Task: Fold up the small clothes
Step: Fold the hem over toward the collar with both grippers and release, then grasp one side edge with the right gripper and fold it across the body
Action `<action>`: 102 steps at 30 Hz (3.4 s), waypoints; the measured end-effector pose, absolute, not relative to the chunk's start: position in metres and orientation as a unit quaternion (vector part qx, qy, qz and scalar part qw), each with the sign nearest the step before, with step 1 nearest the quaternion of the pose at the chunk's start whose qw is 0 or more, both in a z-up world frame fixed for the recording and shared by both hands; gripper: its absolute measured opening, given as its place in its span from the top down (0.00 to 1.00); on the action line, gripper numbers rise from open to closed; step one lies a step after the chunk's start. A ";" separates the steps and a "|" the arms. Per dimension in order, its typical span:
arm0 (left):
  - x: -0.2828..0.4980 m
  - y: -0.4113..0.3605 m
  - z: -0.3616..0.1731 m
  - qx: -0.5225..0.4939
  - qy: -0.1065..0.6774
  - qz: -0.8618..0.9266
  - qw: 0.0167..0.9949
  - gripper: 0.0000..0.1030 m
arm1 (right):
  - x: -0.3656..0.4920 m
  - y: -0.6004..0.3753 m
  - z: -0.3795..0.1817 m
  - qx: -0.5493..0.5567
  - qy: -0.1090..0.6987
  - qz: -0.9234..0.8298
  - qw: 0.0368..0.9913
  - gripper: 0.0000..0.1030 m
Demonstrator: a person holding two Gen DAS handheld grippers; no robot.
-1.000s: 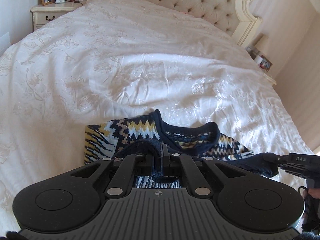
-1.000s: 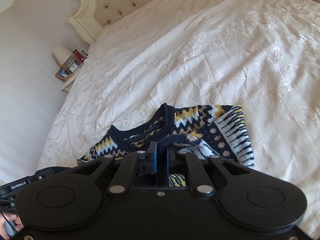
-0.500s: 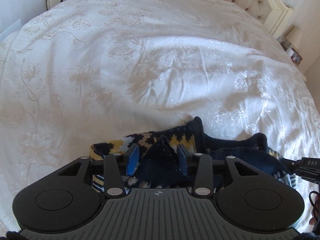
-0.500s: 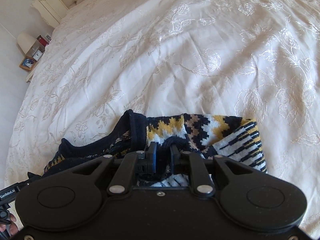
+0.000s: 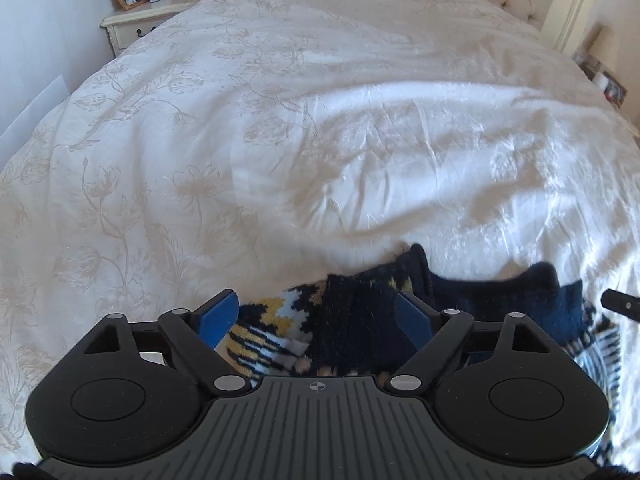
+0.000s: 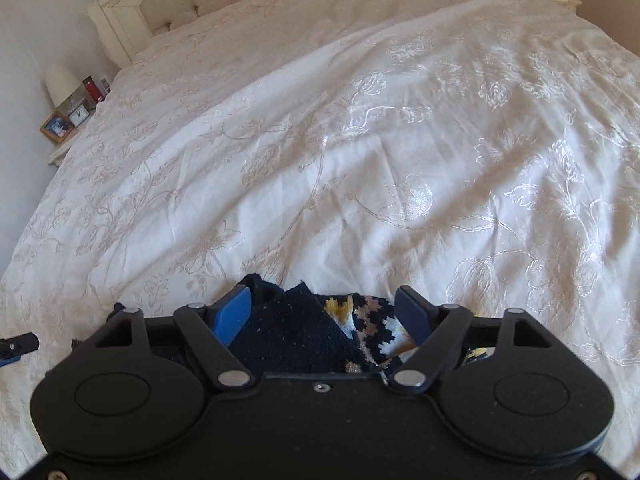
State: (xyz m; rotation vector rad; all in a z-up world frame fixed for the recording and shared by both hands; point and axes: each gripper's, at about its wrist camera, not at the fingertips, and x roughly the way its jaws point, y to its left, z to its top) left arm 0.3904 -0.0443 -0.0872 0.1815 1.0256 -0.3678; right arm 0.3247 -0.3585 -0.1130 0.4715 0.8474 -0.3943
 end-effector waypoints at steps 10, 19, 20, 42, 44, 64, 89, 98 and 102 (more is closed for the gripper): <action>0.344 -0.072 -0.145 0.166 0.560 -0.169 0.794 0.08 | 0.343 -0.285 -0.148 0.093 0.496 -0.116 0.855 0.03; 0.352 -0.060 -0.174 0.175 0.584 -0.149 0.779 0.00 | 0.345 -0.295 -0.185 0.057 0.547 -0.136 0.824 0.02; 0.353 -0.060 -0.174 0.173 0.585 -0.150 0.778 0.00 | 0.343 -0.298 -0.187 0.056 0.547 -0.139 0.824 0.02; 0.348 -0.059 -0.176 0.153 0.568 -0.159 0.793 0.00 | 0.313 -0.294 -0.151 0.101 0.514 -0.162 0.836 0.01; 0.346 -0.059 -0.177 0.150 0.564 -0.154 0.797 0.00 | 0.301 -0.286 -0.145 0.107 0.511 -0.162 0.837 0.01; 0.345 -0.060 -0.175 0.157 0.562 -0.150 0.798 0.00 | 0.236 -0.271 -0.189 0.134 0.581 -0.181 0.782 0.00; 0.322 -0.145 -0.178 0.178 0.587 -0.125 0.779 0.01 | 0.172 -0.421 -0.156 0.277 0.486 -0.090 0.824 0.01; 0.342 -0.148 -0.198 0.168 0.606 -0.120 0.768 0.00 | 0.183 -0.451 -0.183 0.355 0.463 -0.027 0.812 0.00; 0.344 -0.150 -0.202 0.169 0.606 -0.119 0.768 0.00 | 0.193 -0.444 -0.193 0.369 0.444 -0.008 0.816 0.00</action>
